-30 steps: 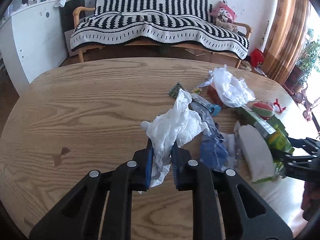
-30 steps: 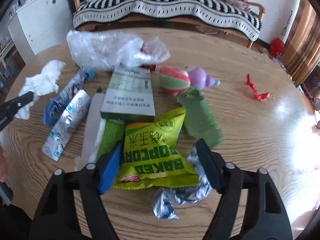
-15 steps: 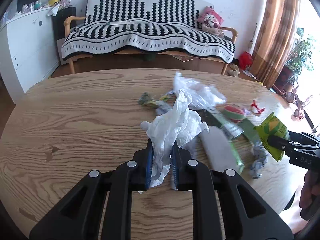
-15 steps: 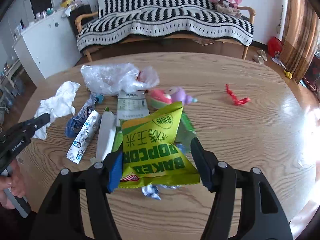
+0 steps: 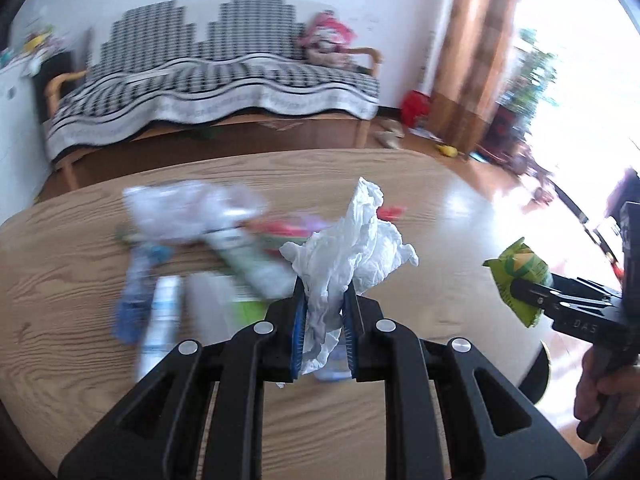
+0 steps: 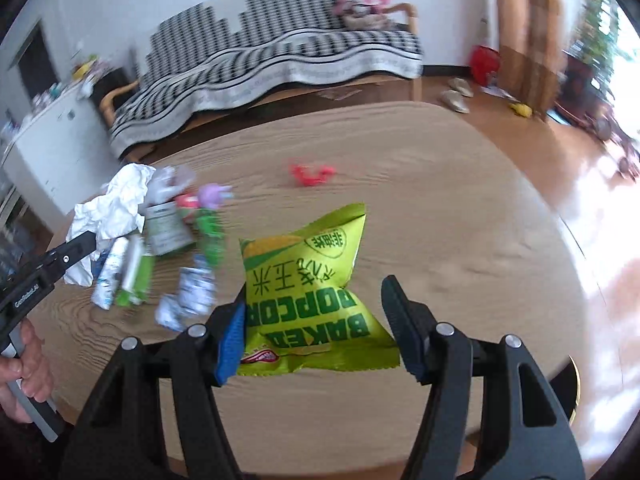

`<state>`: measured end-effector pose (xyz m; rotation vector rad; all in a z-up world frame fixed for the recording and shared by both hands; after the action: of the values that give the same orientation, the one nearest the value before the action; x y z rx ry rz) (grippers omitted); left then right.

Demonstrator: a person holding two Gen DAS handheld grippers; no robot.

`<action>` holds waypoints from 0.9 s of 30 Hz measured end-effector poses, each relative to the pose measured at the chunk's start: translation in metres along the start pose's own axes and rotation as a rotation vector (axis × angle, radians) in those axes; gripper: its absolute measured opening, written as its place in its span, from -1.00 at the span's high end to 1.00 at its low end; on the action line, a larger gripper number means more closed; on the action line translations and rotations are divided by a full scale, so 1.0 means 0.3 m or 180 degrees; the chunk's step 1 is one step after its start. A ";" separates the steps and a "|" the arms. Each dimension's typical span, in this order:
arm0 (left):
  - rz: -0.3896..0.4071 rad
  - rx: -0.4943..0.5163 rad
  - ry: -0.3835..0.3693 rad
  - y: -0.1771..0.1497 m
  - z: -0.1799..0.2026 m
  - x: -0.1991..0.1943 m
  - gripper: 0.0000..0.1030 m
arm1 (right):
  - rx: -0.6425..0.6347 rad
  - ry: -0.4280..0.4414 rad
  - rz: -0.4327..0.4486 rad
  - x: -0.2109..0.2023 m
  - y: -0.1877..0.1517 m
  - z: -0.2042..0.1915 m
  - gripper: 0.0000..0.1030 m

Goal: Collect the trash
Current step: 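Carry tissue and popcorn bag to the bin and open both tools over it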

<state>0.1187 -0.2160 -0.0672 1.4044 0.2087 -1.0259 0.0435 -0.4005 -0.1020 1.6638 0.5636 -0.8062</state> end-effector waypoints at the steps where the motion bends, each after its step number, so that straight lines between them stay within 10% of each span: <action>1: -0.0020 0.0072 -0.0083 -0.008 0.076 0.015 0.69 | 0.0105 -0.0073 0.0018 -0.027 -0.026 0.084 -0.20; 16: -0.0717 0.1124 -0.1482 -0.430 1.140 0.231 0.69 | 0.1539 -0.0966 -0.0021 -0.300 -0.607 1.008 -0.20; 27: -0.1158 0.1563 -0.1593 -0.700 1.399 0.390 0.69 | 0.2017 -0.1030 -0.0040 -0.338 -0.834 1.180 -0.21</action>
<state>-0.1415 -0.6014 -0.1999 1.5165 -0.1787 -1.7839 -0.2806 -0.6787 -0.2271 2.0329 0.0849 -1.3266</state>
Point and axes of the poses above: each gripper's, at about its wrist camera, not at the fingertips, and x roughly the way its jaws point, z to its right, y to its top, the point moved 10 cm from there along x, roughly the way its jaws point, and after that the axes turned 5 degrees about -x, right-handed, at the moved point
